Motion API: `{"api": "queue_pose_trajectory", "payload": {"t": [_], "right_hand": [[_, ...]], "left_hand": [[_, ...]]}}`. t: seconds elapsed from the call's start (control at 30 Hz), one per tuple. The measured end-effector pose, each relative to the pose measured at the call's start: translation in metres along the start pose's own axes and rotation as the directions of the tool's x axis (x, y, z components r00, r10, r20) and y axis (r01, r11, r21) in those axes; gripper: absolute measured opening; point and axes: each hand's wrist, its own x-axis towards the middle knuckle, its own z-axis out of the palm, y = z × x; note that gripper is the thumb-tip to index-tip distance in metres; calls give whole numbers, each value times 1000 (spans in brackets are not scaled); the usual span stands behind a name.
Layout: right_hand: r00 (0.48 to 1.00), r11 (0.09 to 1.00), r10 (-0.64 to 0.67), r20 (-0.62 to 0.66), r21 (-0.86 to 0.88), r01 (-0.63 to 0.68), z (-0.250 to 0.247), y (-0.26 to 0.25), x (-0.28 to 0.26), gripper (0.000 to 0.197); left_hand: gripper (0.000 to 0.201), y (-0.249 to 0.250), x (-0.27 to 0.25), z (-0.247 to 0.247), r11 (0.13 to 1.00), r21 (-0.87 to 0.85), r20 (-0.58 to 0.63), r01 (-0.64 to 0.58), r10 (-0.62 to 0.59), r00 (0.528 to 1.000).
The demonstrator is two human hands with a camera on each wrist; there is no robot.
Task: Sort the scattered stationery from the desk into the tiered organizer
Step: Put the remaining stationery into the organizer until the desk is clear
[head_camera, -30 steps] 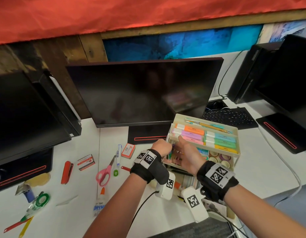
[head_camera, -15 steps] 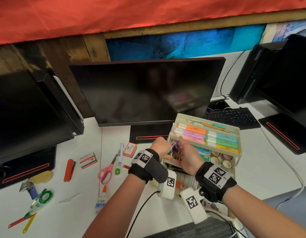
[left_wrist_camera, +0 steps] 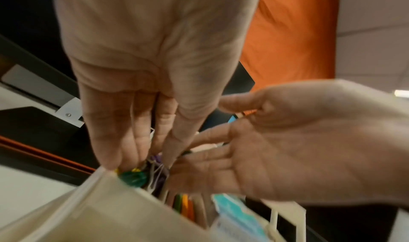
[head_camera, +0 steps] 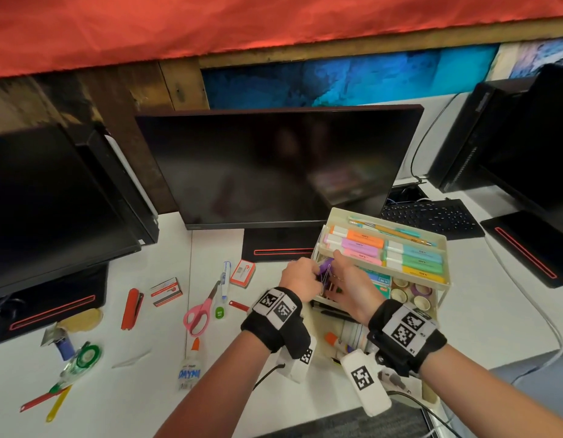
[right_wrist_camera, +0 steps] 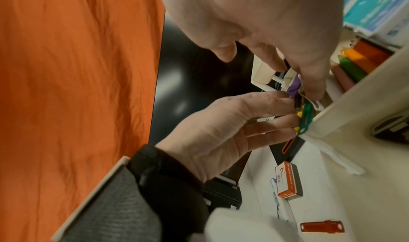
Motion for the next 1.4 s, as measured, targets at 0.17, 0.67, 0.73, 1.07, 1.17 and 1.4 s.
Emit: {"api": "queue_pose_trajectory", "payload": {"t": [0.17, 0.67, 0.73, 1.07, 1.17, 1.4], "right_hand": [[998, 998, -60, 21, -12, 61, -4, 1, -3, 38], [902, 467, -169, 398, -773, 429, 101, 57, -14, 30], [938, 331, 81, 338, -897, 294, 130, 81, 3, 35], [1000, -35, -15, -1, -999, -1, 158, 127, 63, 31], [1000, -54, 6, 5, -999, 6, 157, 131, 68, 35], [987, 29, 135, 84, -996, 80, 163, 131, 57, 28]], "left_hand": [[26, -2, -7, 10, 984, 114, -109, -133, 146, 983], [10, -153, -66, -27, 968, -227, -580, -107, -45, 814], [9, -191, -83, -33, 965, -262, -564, -6, -149, 812], [22, -325, -145, -67, 903, -56, -457, 427, -403, 793], [37, -341, -146, -73, 890, 86, -377, 448, -387, 842], [26, -348, -132, -82, 856, 368, -284, 363, -269, 920]]}}
